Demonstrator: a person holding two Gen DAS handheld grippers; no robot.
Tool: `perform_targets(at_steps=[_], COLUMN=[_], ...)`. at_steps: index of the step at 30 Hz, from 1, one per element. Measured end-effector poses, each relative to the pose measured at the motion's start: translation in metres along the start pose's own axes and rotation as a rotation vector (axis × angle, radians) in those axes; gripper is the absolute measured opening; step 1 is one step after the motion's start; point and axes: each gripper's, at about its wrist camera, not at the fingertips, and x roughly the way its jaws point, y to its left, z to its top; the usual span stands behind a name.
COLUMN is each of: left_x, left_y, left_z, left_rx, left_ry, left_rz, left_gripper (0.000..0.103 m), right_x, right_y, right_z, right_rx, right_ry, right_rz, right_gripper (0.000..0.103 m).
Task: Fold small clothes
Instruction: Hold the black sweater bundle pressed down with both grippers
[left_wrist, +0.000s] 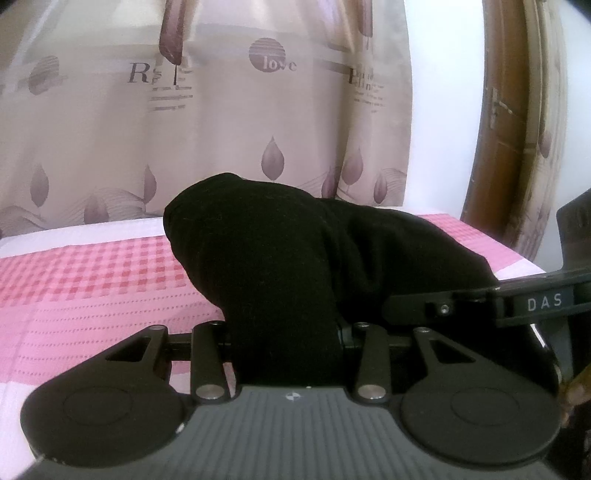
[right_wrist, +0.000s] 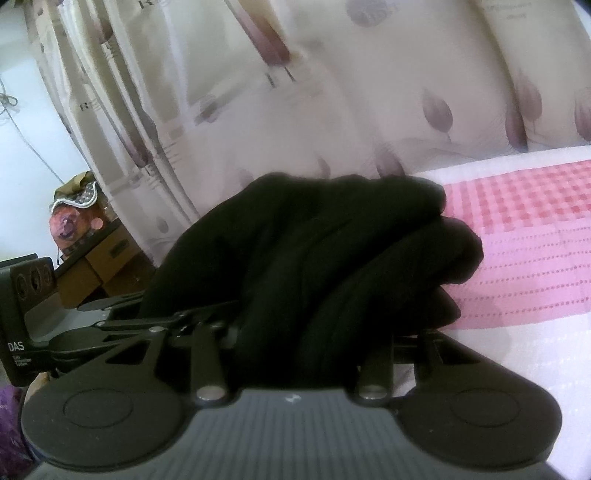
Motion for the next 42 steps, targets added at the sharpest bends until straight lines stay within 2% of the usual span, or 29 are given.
perform_targets(at_steps=[19, 42], left_x=[-0.022, -0.012], left_y=[0.002, 0.010], left_z=[-0.024, -0.041], left_rx=[-0.007, -0.027], left_ry=[0.029, 0.072], left_rz=[0.015, 0.018], left_gripper=[0.041, 0.041], right_x=[-0.002, 0.013], right_y=[0.019, 0.013], right_z=[-0.030, -0.038], right_rx=[-0.008, 0.007], right_ry=[0.028, 0.066], right_rz=[-0.001, -0.014], right_gripper=[0.044, 0.043])
